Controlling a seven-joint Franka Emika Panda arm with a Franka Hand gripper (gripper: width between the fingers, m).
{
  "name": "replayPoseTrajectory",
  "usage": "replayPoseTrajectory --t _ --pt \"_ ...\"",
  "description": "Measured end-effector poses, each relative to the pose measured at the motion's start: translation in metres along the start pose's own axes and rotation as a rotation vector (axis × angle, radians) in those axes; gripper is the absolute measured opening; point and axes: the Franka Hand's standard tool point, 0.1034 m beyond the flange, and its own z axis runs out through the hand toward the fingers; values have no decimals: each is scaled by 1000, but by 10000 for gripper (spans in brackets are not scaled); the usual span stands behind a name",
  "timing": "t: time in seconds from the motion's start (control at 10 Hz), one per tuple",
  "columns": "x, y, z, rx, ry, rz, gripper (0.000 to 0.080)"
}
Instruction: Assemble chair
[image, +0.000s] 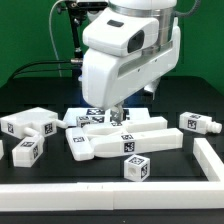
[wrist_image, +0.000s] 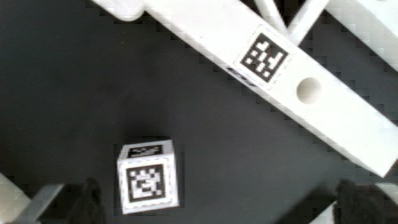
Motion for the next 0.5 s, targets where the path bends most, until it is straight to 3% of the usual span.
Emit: replayPoseTrajectory --t 0.4,0.5 --pt "0 0 1 1 0 0 649" --pt "3 6 7 -12 16 30 649"
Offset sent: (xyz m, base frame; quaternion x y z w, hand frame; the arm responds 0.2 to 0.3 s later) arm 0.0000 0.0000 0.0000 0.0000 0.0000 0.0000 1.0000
